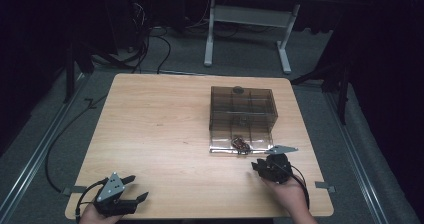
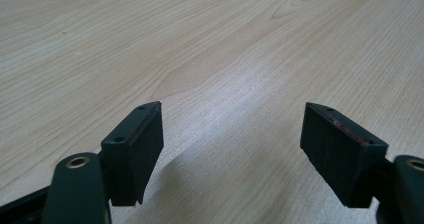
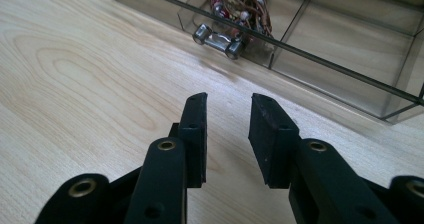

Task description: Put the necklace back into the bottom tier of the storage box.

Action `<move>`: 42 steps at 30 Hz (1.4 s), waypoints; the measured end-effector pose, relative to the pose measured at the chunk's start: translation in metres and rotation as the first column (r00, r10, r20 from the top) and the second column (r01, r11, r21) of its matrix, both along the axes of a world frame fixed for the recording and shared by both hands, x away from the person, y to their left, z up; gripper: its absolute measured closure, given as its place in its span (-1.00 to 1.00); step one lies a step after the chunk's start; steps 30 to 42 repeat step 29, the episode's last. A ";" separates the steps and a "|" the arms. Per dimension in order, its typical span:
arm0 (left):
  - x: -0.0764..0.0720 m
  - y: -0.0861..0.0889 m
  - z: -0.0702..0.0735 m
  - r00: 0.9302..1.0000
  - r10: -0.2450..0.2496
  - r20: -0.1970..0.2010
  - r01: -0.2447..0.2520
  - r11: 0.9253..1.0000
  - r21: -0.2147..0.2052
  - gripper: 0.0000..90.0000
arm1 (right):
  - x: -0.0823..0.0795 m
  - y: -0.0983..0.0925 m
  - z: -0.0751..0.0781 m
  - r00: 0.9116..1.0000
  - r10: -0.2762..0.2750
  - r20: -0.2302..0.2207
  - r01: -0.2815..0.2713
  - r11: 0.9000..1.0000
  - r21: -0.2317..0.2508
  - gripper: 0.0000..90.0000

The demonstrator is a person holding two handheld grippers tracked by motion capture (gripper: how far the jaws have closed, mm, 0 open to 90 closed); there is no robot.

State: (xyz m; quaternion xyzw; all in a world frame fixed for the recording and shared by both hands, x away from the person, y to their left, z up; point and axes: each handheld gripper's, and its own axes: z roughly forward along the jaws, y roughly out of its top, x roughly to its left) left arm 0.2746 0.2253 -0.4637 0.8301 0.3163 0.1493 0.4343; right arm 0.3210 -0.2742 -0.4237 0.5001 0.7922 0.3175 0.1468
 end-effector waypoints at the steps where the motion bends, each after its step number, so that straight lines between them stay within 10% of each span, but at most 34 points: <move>1: 0.000 0.000 0.000 1.000 0.001 0.000 -0.001 1.000 -0.002 -0.43 | -0.003 -0.001 -0.002 1.000 0.000 0.024 0.000 1.000 0.008 0.51; 11: 0.000 0.002 0.000 1.000 0.018 -0.001 -0.018 1.000 -0.016 -0.43 | -0.030 0.005 -0.018 0.979 -0.026 0.200 0.012 0.997 0.071 0.35; 17: 0.000 0.002 0.000 0.999 0.036 0.007 -0.035 0.999 -0.023 -0.43 | -0.042 0.006 -0.026 0.951 -0.033 0.309 0.012 0.997 0.071 0.28; 42: 0.000 0.002 0.000 0.998 0.060 0.005 -0.059 0.998 -0.032 -0.43 | -0.048 0.006 -0.029 0.937 -0.045 0.347 0.012 0.995 0.094 0.24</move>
